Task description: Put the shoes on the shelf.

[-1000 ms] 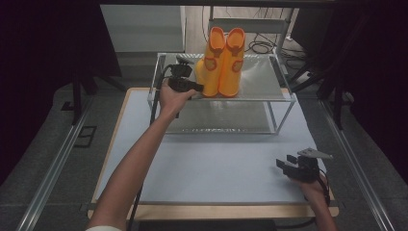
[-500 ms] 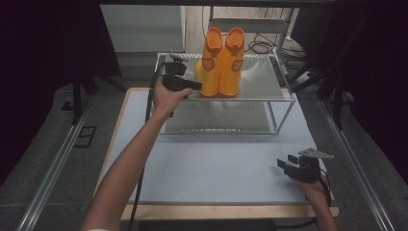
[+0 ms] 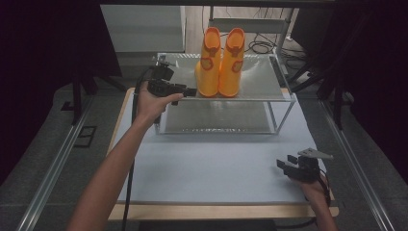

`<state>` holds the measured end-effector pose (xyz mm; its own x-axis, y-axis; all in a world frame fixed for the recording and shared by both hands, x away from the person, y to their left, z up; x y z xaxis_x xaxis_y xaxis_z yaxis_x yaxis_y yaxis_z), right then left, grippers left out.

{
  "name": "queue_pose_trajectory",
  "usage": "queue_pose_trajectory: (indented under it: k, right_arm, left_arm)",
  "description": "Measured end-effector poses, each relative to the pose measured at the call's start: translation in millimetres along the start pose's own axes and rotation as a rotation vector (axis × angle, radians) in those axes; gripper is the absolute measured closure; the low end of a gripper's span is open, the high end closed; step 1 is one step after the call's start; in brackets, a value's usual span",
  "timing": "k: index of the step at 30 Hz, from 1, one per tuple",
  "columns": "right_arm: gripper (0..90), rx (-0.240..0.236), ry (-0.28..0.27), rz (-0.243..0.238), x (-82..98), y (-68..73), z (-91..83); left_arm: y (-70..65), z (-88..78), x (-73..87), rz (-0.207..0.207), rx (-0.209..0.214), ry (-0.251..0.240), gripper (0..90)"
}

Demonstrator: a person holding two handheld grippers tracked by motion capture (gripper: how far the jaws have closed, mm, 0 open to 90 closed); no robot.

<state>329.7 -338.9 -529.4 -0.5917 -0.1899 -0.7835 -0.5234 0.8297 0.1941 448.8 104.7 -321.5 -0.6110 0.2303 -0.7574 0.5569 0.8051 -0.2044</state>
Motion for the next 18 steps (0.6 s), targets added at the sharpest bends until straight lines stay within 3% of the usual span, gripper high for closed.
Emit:
queue_pose_trajectory:
  k: [8,18]
  right_arm:
    - [44.2,-0.003,0.003,-0.007,-0.1,1.5,0.6]
    - [44.2,-0.005,0.002,-0.01,-0.6,2.1,-0.2]
  left_arm:
    - [0.0,-18.0,17.1,0.017,0.025,-0.007,43.3]
    - [-9.3,-42.7,56.3,0.096,0.056,-0.002,42.5]
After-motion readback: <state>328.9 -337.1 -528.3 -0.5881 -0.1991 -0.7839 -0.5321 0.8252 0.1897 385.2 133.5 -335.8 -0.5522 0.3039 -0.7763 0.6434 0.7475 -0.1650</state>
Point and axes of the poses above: each handheld gripper's, and its own axes: z roughly forward along the jaws, x roughly out of its underside, y roughly to its left, the point moved 3 cm from there along z, roughly forward along the jaws, and after that the axes turned 10 degrees about -x, right-handed, at the moved point
